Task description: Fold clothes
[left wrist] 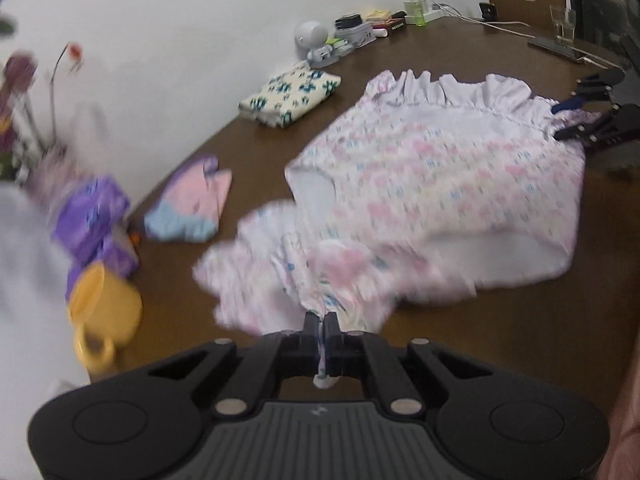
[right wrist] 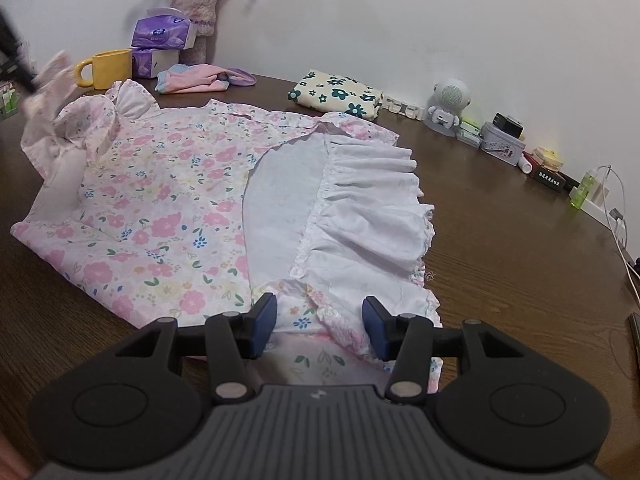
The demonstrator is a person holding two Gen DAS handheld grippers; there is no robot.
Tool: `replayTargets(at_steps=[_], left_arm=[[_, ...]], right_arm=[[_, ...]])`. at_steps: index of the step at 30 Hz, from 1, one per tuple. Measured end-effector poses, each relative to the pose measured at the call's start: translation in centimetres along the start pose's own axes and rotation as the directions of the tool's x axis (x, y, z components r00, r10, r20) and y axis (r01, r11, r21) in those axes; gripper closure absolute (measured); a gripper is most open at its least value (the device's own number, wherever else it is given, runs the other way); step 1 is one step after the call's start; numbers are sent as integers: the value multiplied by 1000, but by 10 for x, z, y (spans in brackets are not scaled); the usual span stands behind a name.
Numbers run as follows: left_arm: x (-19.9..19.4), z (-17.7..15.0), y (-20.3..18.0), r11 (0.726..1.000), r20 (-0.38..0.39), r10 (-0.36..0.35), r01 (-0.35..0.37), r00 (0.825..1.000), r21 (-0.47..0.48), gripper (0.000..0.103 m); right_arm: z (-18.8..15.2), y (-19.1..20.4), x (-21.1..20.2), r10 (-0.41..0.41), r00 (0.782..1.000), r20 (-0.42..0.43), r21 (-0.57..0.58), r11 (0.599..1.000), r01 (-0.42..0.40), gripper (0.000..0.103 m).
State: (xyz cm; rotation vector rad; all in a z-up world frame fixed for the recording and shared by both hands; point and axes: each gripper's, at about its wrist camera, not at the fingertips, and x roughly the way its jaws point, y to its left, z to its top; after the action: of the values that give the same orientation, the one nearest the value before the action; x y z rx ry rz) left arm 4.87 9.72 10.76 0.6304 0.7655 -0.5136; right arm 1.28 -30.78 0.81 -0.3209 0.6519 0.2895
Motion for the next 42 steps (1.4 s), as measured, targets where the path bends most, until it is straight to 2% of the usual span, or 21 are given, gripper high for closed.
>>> replayTargets(at_steps=[6, 8, 10, 12, 13, 14, 17, 20, 21, 23, 25, 28, 31, 36, 39, 40, 42], left_arm=[[-2, -66, -16, 991, -23, -35, 31, 999, -133, 101], [-4, -82, -16, 982, -21, -25, 21, 999, -186, 94], [-18, -92, -10, 967, 22, 4, 2, 1000, -253, 89], [-35, -94, 2, 939, 88, 50, -16, 995, -345, 78], [-41, -91, 9, 916, 125, 62, -7, 990, -401, 64], [-46, -88, 16, 890, 162, 76, 6, 984, -455, 57], [-41, -67, 31, 814, 226, 34, 104, 973, -572, 56], [-19, -40, 27, 816, 218, -52, 167, 975, -553, 59], [-8, -34, 17, 841, 184, -80, 166, 980, -515, 61], [14, -24, -4, 887, 107, -131, 165, 986, -431, 79], [29, -25, -20, 906, 50, -169, 175, 984, -384, 81], [37, -32, -41, 927, 8, -174, 167, 985, -336, 84], [34, -38, -54, 944, -4, -134, 126, 991, -305, 84], [35, -38, -31, 912, -2, -90, 81, 996, -403, 83], [35, -38, -17, 886, -3, -64, 55, 998, -460, 68], [35, -38, -13, 877, -4, -55, 46, 998, -479, 58], [36, -37, -3, 856, -6, -38, 29, 999, -516, 54]], right_arm=[[1, 2, 0, -15, 1000, -10, -7, 1000, 15, 55], [3, 3, 0, -13, 1000, -19, -17, 1000, 12, 55], [5, 1, -4, -1, 1000, -21, -13, 1000, 1, 54], [8, -3, -9, 15, 1000, -14, 3, 1000, -15, 53], [12, -6, -11, 20, 1000, -3, 14, 1000, -20, 53], [16, -9, -13, 24, 1000, 8, 24, 999, -25, 51], [28, -11, -11, 23, 999, 34, 25, 999, -23, 49], [33, -10, -3, 43, 998, 39, 22, 999, -44, 45], [33, -10, 0, 45, 998, 35, 17, 999, -45, 45], [33, -11, 8, 48, 999, 24, 16, 999, -49, 45], [30, -16, 14, 55, 998, 9, 34, 998, -55, 45], [25, -23, 17, 88, 996, 4, 73, 993, -88, 45], [22, -21, 16, 99, 995, -8, 69, 993, -99, 45], [14, -12, 14, 112, 992, -53, 49, 993, -109, 45], [15, -15, 6, 118, 992, -37, 48, 992, -116, 45], [17, -17, 4, 116, 993, -27, 46, 992, -114, 44], [23, -21, 4, 104, 995, -10, 40, 994, -104, 43]])
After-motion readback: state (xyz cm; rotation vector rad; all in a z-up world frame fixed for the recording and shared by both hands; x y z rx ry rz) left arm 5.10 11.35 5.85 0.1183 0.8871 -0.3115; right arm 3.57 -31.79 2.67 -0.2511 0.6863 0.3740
